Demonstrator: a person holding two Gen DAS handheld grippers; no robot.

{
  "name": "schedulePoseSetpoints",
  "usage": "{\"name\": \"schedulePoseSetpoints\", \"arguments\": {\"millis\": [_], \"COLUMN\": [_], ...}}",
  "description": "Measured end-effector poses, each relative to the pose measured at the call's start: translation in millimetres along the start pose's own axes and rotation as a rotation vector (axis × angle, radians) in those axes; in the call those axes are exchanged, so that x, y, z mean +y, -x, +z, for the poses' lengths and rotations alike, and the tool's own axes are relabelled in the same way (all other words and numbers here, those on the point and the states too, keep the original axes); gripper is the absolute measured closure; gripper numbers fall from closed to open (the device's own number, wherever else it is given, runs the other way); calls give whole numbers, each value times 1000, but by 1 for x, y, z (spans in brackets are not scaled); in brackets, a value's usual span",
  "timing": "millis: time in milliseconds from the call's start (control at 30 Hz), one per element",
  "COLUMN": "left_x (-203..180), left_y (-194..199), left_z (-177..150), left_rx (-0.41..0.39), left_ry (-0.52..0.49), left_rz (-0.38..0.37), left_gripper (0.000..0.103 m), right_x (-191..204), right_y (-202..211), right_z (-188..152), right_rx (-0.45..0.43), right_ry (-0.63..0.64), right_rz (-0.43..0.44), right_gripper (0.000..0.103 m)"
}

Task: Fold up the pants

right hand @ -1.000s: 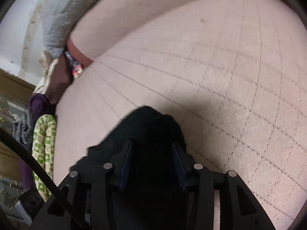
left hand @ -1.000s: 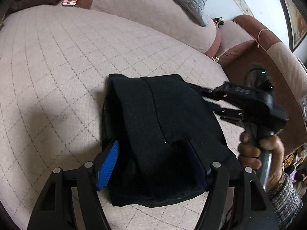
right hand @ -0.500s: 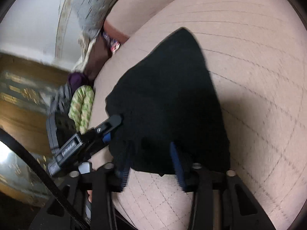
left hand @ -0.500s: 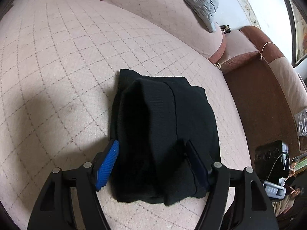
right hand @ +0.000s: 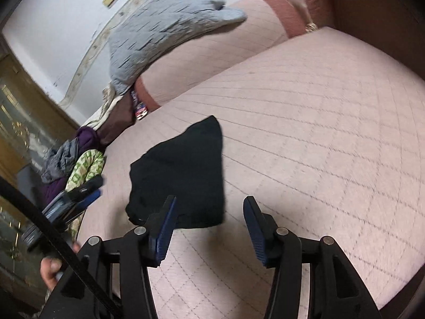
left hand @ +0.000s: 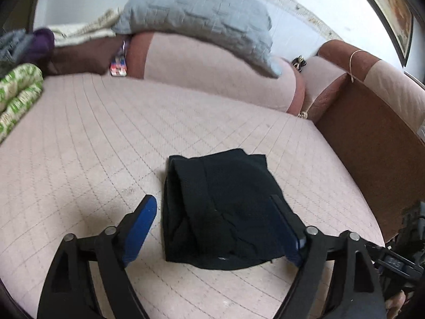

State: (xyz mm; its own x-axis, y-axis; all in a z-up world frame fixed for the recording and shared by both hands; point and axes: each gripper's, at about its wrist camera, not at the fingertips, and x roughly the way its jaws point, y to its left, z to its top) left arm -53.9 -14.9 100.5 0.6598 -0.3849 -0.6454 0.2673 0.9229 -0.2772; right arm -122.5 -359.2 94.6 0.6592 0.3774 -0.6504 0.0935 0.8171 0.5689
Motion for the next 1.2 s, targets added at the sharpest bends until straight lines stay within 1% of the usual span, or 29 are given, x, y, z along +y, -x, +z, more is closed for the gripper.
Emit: {"name": "schedulePoseSetpoints", "arguments": {"millis": [100, 233, 433, 633, 733, 867, 900, 933, 1000, 1100, 1200], "left_x": [-8, -16, -18, -2, 5, 7, 8, 9, 14, 26, 38], "left_y": [9, 14, 10, -2, -12, -24, -27, -29, -35, -39, -42], "left_z": [-4, -8, -11, -11, -3, 15, 20, 25, 32, 41, 41], "left_rx": [-16, -19, -6, 38, 69, 99, 105, 111, 127, 125, 111], "left_ry": [-18, -47, -57, -2, 11, 9, 15, 24, 48, 92, 104], "left_rz": [11, 20, 16, 12, 9, 21, 24, 25, 27, 54, 103], "left_gripper": [19, 19, 18, 18, 18, 18, 18, 18, 18, 18, 18], "right_x": [-3, 8, 10, 11, 15, 23, 26, 29, 33, 36, 39], "right_y": [-1, -7, -14, -24, -25, -19, -18, -16, -16, -20, -33], "right_z": [-2, -3, -9, -12, -10, 7, 14, 22, 38, 58, 75], "right_rx": [8, 2, 18, 45, 55, 27, 16, 4, -15, -24, -24], "right_ry": [-10, 18, 28, 40, 58, 100, 110, 123, 135, 136, 157], "right_rz": [14, -2, -34, -60, -78, -110, -117, -126, -144, -136, -148], "right_gripper": [47, 42, 41, 41, 41, 41, 40, 37, 36, 36, 36]}}
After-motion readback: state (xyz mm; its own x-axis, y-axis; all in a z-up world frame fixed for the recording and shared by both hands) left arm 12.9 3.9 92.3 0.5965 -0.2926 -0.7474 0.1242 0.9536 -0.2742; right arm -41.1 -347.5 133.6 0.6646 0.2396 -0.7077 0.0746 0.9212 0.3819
